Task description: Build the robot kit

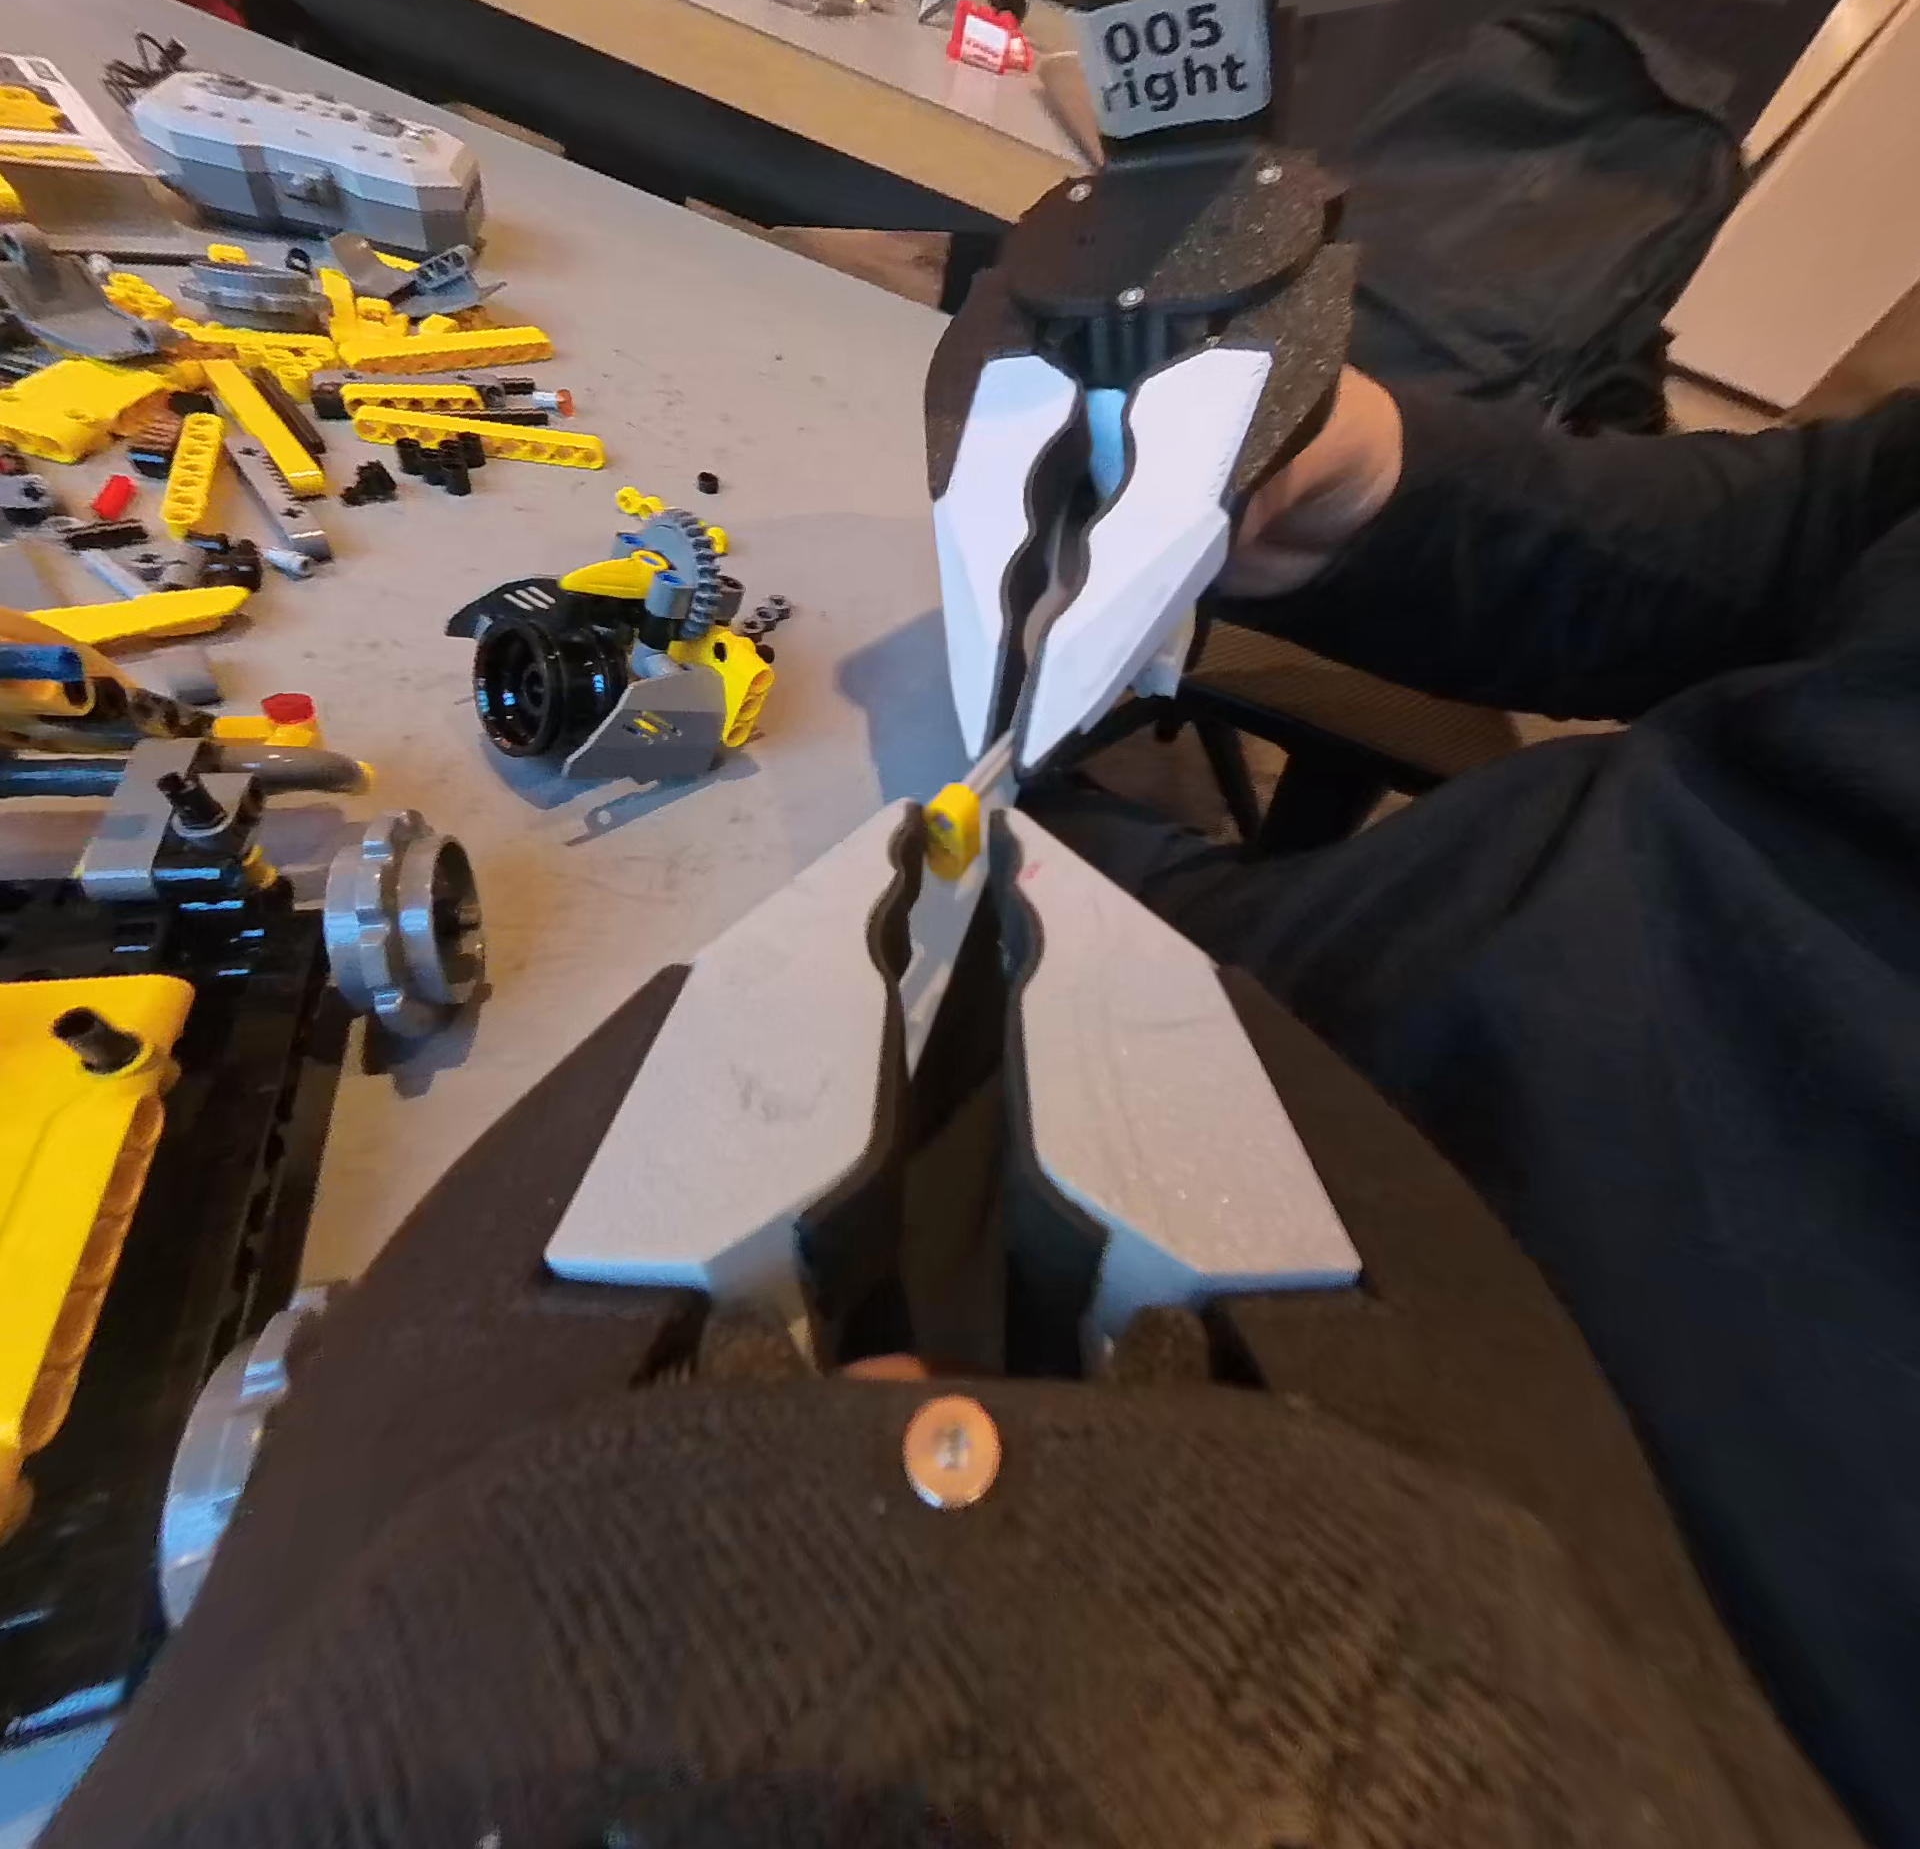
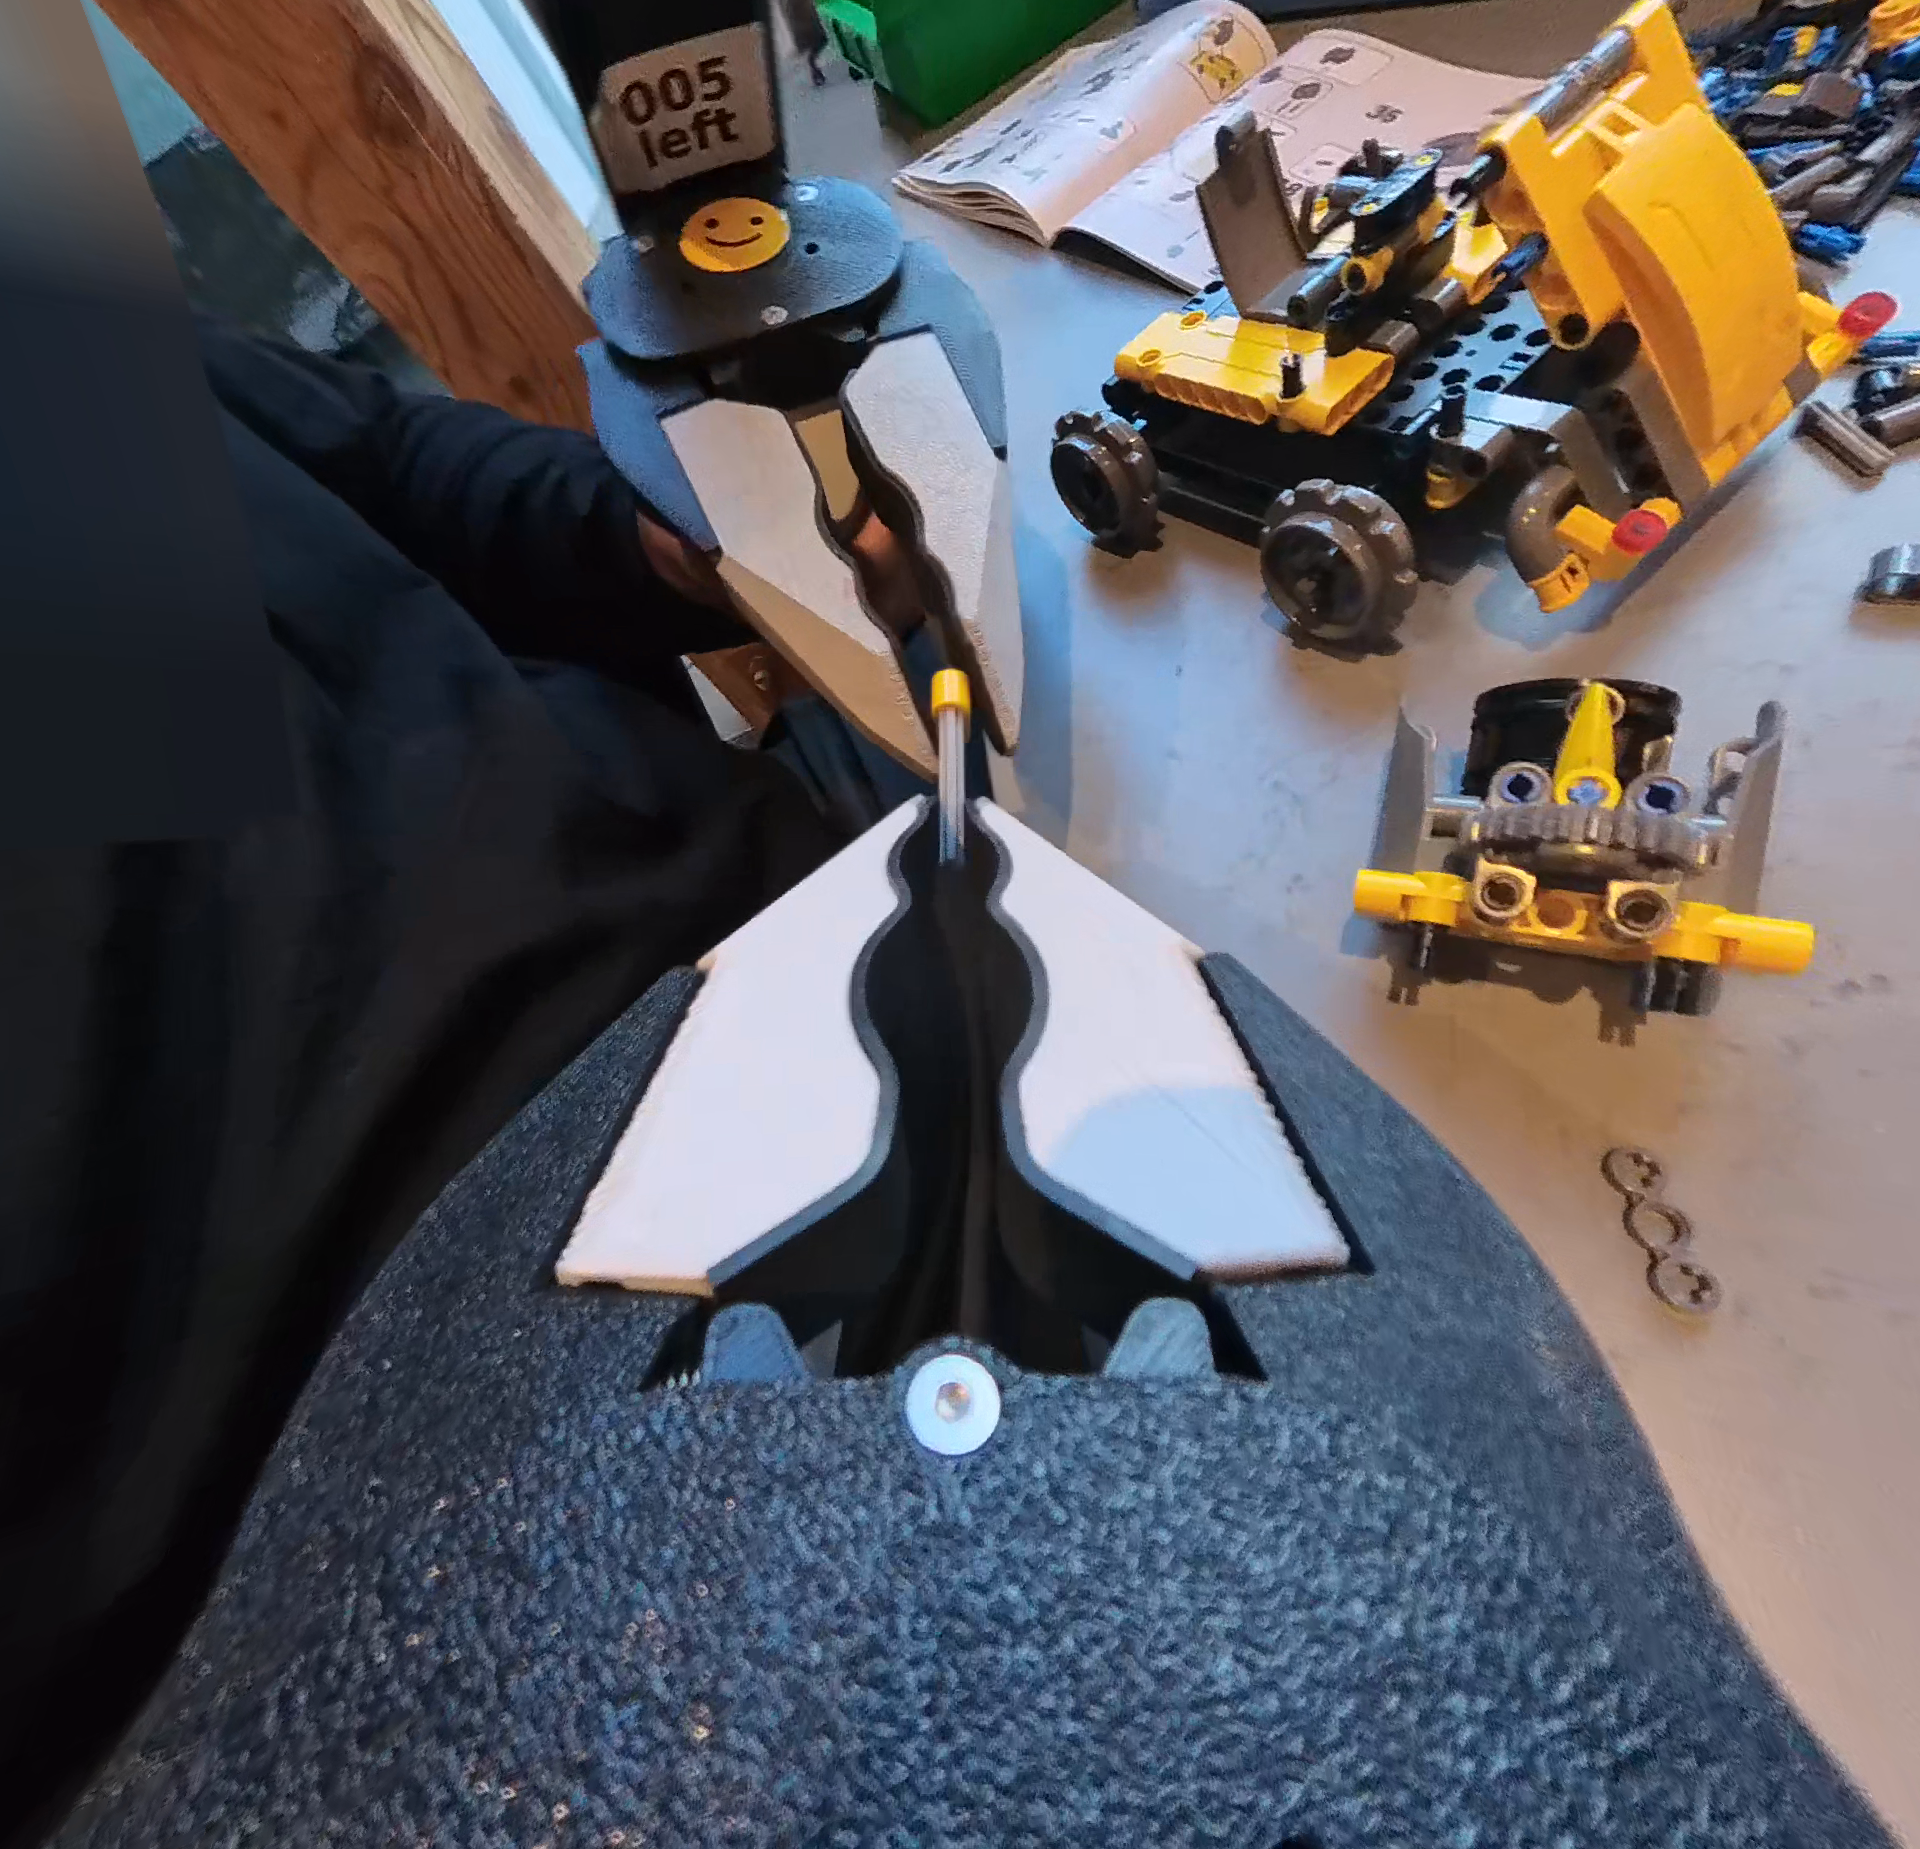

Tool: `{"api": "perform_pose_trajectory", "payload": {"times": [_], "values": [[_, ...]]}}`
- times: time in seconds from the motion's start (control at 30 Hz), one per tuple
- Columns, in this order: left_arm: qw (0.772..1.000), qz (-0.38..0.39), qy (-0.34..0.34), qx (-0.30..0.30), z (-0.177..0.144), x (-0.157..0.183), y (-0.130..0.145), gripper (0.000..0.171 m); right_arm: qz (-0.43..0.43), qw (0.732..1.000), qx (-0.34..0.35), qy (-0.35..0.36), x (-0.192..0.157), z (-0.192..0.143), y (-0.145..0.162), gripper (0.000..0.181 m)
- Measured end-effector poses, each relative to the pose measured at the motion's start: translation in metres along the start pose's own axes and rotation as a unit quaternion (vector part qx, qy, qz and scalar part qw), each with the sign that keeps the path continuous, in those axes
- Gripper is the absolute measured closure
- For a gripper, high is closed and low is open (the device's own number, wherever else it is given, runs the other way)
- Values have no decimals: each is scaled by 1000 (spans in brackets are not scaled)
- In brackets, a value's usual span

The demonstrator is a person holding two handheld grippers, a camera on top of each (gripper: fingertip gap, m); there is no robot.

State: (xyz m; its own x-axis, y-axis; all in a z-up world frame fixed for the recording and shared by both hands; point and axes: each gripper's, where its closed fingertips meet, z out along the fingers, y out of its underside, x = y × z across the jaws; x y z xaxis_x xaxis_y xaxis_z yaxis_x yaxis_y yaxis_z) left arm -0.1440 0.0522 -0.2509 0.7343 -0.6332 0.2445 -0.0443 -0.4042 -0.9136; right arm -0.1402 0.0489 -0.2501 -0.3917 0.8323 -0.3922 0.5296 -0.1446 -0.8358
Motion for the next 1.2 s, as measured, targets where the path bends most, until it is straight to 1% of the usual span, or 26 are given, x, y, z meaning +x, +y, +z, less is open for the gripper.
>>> {"api": "perform_pose_trajectory", "payload": {"times": [0.07, 0.13, 0.2, 0.23, 0.3, 0.4, 0.6, 0.7, 0.83, 0.9, 1.03, 1.2], "values": [[1000, 8, -23, -6, 0, -6, 1, 149, 11, 1000, 6, 22, 8, -3, -1, 177], [999, 10, -37, -10, 0, -9, 2, 140, 27, 999, 13, 45, 17, -7, -2, 177], [998, 20, -61, -18, 1, -14, 4, 122, 40, 997, 12, 61, 22, -9, -1, 177], [997, 26, -70, -24, 2, -16, 6, 116, 43, 997, 9, 67, 24, -8, 0, 177], [996, 36, -70, -33, 6, -13, 9, 114, 44, 996, 0, 79, 26, -5, 3, 177], [997, 31, -55, -39, 12, -6, 13, 111, 47, 994, -20, 96, 29, 2, 8, 177], [996, 13, -62, -56, 20, -6, 22, 85, 56, 991, -23, 118, 34, 14, 11, 177], [994, 24, -81, -65, 23, -7, 24, 75, 58, 989, -19, 133, 37, 17, 11, 177], [990, 36, -106, -81, 27, -8, 28, 56, 59, 987, -5, 148, 41, 21, 9, 177], [986, 43, -130, -101, 26, -14, 32, 61, 53, 986, -5, 157, 43, 24, 9, 177], [986, 32, -123, -105, 28, -12, 32, 48, 58, 985, -5, 161, 47, 29, 11, 178], [988, 26, -114, -105, 27, -11, 32, 48, 54, 985, -9, 166, 48, 30, 11, 178]]}}
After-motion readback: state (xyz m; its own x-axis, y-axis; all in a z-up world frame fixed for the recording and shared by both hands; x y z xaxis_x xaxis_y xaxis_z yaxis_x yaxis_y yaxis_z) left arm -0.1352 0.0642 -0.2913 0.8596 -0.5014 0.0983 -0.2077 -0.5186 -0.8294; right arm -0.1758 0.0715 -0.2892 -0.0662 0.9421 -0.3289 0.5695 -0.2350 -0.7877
